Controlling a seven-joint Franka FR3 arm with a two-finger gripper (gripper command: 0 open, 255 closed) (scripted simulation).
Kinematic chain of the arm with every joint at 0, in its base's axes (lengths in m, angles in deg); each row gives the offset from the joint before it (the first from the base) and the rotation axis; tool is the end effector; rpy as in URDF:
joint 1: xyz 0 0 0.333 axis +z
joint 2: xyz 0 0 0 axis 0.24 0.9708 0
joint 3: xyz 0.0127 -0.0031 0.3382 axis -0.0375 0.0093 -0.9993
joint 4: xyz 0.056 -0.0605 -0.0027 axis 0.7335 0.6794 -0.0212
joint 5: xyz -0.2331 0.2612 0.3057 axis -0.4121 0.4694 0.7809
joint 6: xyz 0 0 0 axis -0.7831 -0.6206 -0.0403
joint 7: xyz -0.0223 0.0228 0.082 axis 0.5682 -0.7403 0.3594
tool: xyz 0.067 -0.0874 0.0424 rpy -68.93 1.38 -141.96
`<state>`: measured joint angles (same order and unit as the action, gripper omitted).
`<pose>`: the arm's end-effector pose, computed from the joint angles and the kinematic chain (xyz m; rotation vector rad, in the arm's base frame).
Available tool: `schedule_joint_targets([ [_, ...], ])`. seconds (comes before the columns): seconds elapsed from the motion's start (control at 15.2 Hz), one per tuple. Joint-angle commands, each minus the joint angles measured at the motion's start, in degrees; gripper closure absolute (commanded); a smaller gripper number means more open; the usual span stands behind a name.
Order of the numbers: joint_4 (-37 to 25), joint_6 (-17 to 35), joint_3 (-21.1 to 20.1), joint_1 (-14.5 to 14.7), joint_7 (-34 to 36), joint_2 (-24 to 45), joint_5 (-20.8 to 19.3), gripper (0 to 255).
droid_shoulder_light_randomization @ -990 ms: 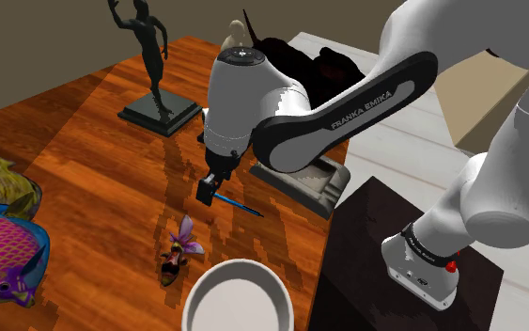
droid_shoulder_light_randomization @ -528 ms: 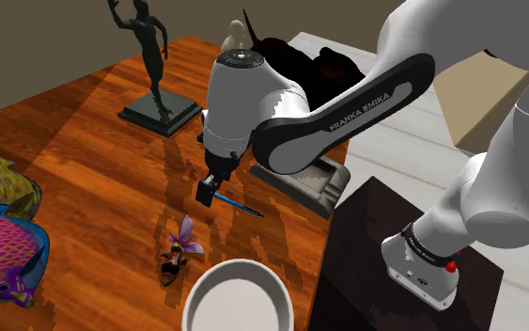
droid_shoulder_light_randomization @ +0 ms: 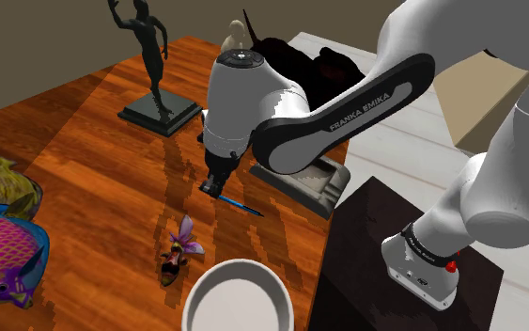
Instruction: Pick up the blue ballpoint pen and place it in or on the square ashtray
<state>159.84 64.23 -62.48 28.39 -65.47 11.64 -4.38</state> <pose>0.4731 0.4423 0.2958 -3.0130 -0.6977 -0.1338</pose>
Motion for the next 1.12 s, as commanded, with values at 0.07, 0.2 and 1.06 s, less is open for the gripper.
schedule_joint_targets([
  [0.07, 0.00, 0.01, 0.00, 0.00, 0.00, 0.01, -0.01, 255],
  [0.2, -0.46, -1.30, -0.29, -0.24, -0.55, -0.98, 0.80, 255],
  [1.06, -4.74, -10.18, -1.39, -1.25, -3.44, -6.42, 5.04, 255],
])
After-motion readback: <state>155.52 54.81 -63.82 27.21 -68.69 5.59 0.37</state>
